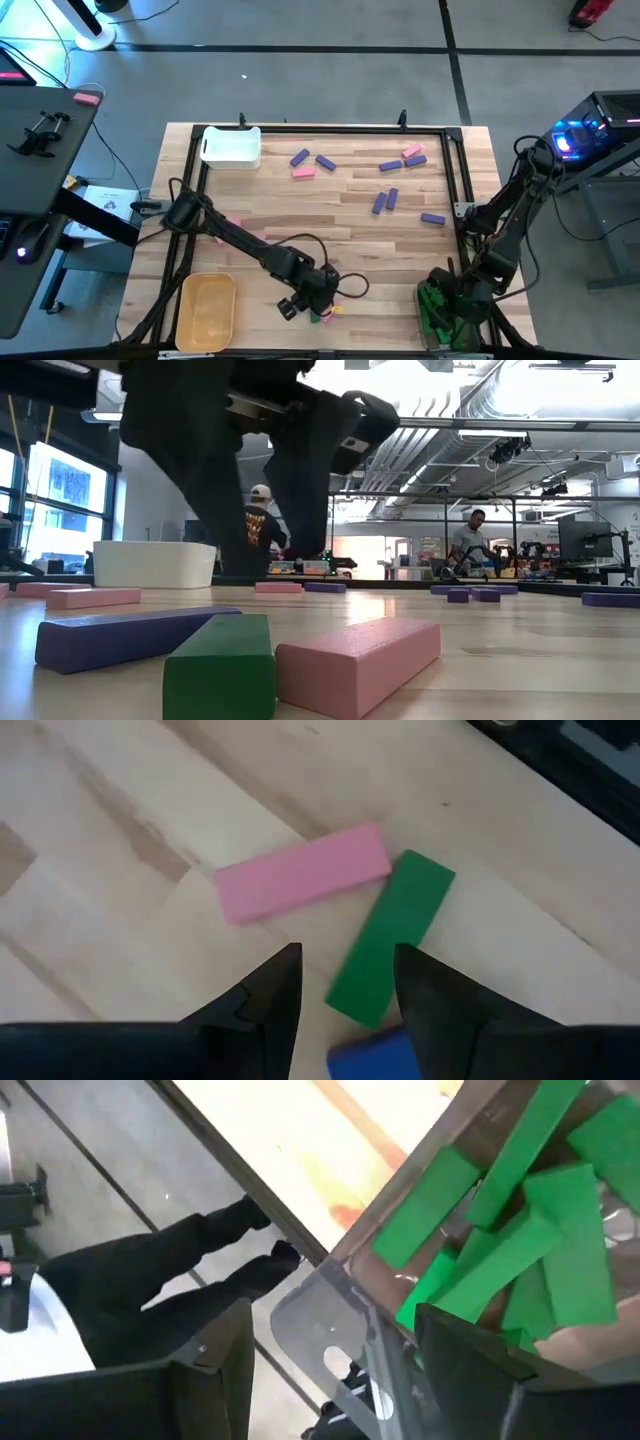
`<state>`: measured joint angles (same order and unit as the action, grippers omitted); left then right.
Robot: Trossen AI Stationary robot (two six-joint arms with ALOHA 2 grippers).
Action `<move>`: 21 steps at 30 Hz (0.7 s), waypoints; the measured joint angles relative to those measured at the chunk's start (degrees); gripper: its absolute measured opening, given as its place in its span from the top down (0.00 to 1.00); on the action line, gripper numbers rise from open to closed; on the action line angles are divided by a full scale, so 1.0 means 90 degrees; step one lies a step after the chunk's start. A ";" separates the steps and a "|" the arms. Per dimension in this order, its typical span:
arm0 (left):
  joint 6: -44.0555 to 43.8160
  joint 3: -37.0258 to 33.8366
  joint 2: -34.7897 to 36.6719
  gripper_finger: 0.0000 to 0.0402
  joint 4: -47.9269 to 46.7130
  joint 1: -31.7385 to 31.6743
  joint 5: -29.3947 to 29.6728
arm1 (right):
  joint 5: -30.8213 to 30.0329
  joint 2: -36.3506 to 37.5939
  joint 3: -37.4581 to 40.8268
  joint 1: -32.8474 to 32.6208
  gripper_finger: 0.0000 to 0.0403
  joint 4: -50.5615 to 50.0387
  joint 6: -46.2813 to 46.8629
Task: Sort blocks
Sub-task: Put the green wooden block into the black bin
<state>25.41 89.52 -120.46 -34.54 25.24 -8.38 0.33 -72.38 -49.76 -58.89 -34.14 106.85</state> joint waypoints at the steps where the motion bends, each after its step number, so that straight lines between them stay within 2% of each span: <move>1: 0.0086 0.0000 -0.0002 0.64 -0.0007 0.0012 -0.0004 | -0.0051 0.0000 0.0000 0.0012 0.47 -0.0011 0.0000; 5: 0.0064 0.0000 -0.0031 0.64 -0.0048 0.0015 -0.0044 | -0.0164 0.0000 0.0000 0.0024 0.47 -0.0044 -0.0015; 9: 0.0220 0.0000 -0.0142 0.64 -0.0030 0.0006 -0.0363 | -0.0162 0.0000 0.0000 0.0019 0.47 -0.0045 -0.0042; 13: 0.0546 -0.0004 -0.0389 0.64 -0.0011 0.0031 -0.0341 | -0.0162 0.0000 0.0000 0.0045 0.47 -0.0054 -0.0034; 21: 0.0573 0.0000 -0.0592 0.64 0.0139 0.0033 -0.0348 | -0.0184 -0.0002 0.0000 0.0045 0.47 -0.0067 0.0024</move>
<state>30.57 89.52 -125.80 -33.29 25.54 -11.51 -1.32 -72.40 -49.76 -58.48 -34.74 107.07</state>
